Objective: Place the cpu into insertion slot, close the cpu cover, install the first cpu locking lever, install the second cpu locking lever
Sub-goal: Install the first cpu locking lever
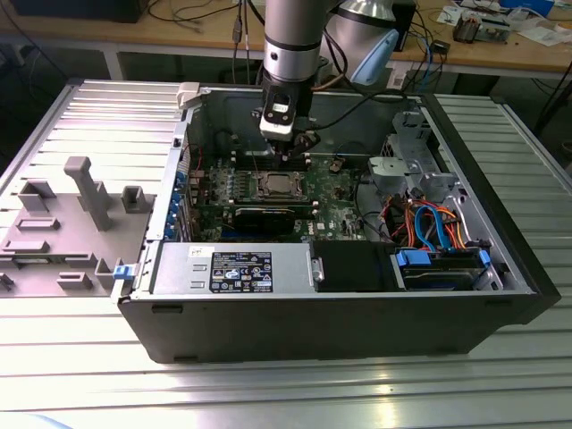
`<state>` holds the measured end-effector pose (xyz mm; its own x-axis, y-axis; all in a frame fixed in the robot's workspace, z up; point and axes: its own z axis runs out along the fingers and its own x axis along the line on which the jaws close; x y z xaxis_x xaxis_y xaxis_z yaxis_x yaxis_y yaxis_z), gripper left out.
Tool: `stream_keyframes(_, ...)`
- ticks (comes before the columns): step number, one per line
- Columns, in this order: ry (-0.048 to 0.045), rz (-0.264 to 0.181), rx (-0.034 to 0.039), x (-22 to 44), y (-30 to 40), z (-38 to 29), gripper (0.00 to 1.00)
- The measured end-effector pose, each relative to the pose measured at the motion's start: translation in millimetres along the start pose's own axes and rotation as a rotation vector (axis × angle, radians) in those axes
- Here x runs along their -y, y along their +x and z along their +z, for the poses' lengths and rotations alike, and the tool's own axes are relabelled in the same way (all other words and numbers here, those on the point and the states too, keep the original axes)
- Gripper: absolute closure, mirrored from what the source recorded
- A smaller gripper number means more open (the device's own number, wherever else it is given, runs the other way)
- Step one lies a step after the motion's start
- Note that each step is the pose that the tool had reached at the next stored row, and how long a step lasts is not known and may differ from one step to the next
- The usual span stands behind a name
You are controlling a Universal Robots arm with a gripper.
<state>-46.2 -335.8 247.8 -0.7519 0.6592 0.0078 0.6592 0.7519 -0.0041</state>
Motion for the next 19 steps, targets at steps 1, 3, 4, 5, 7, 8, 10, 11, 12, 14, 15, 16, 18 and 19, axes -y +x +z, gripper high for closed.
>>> stream_keyframes(1,0.0001,-0.018,0.0,0.0,0.0,0.0,0.89)
stream_keyframes(3,0.0005,-0.059,0.0002,0.0,0.0,0.0,0.89)
stream_keyframes(4,0.0005,-0.067,0.0003,0.0,0.0,0.0,0.89)
stream_keyframes(5,0.0005,-0.069,0.0003,0.0,0.0,0.0,0.89)
stream_keyframes(7,0.0006,-0.069,0.0003,0.0,0.0,0.0,0.89)
stream_keyframes(8,0.0006,-0.069,0.0003,0.0,0.0,0.0,0.89)
stream_keyframes(10,0.0005,-0.069,0.0003,0.0,0.0,0.0,0.89)
stream_keyframes(11,0.0005,-0.069,0.0003,0.0,0.0,0.0,0.89)
stream_keyframes(12,0.0005,-0.069,0.0003,0.0,0.0,0.0,0.89)
stream_keyframes(14,0.0005,-0.069,0.0003,0.0,0.0,0.0,0.89)
stream_keyframes(15,0.0006,-0.069,0.0003,0.0,0.0,0.0,0.89)
stream_keyframes(16,0.0006,-0.07,0.0003,0.0,0.0,0.0,0.89)
stream_keyframes(18,0.0005,-0.07,0.0003,0.0,0.0,0.0,0.89)
stream_keyframes(19,0.0005,-0.071,0.0003,0.0,0.0,0.0,0.89)
